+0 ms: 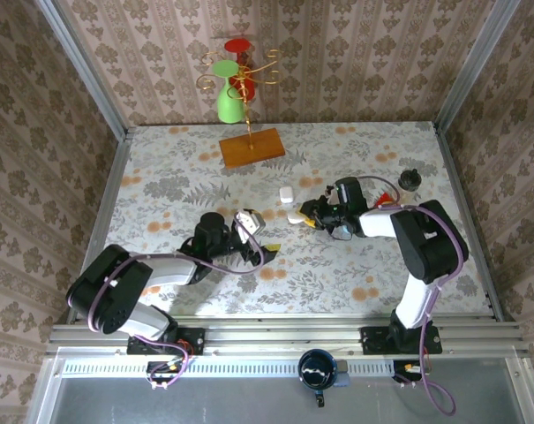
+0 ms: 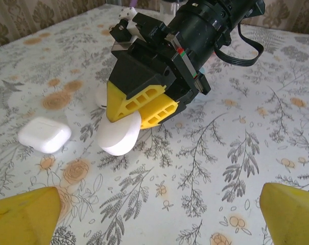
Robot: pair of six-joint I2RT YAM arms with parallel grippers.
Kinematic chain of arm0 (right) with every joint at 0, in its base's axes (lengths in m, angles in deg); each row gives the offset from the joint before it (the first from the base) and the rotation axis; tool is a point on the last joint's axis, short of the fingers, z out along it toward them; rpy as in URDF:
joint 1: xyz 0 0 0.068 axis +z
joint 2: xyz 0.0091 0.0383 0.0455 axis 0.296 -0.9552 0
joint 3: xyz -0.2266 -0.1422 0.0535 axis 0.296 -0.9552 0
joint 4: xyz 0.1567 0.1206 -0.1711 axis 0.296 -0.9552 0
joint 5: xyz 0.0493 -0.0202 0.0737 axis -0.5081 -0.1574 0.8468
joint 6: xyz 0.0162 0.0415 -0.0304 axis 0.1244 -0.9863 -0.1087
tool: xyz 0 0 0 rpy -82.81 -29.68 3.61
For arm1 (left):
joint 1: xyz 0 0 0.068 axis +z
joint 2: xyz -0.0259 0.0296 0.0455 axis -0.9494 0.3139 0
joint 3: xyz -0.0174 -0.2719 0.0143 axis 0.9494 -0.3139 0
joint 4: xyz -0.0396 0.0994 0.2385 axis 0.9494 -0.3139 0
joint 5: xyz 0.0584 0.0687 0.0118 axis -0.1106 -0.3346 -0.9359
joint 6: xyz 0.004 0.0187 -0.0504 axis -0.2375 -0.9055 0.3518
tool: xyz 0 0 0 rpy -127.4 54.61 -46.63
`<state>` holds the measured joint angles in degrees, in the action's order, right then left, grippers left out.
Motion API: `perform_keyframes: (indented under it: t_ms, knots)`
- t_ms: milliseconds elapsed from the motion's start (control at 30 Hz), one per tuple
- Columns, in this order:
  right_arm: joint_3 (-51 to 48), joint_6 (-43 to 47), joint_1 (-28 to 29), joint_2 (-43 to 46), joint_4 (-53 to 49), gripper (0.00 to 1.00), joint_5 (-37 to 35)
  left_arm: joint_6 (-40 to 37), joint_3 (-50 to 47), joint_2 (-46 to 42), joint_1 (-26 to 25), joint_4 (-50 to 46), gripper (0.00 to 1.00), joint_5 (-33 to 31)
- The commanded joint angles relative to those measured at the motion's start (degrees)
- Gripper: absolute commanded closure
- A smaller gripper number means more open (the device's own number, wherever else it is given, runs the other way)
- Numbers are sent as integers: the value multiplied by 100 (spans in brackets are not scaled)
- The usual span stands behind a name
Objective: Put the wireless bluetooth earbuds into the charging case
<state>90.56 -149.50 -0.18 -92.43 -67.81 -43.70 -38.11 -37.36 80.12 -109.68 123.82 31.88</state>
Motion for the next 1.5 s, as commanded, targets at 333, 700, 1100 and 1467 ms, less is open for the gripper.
perform_keyframes:
  t_ms: [333,700,1100,1467]
  knots:
    - [-20,892,45,266,-707,39,-787,-192,-15,-62,-39,-139,0,-78]
    - [413,2933,33,2388,-2798,7,-3058,-83,-10,-1234,456,-946,0,-315]
    - [-1379,6139,-399,4032,-706,0,-5866,-560,-229,-2707,1510,-1604,0,-3226]
    - [-2332,5671,-1360,2847,1739,0,-4779,-134,-416,-1484,2903,-526,0,-3278]
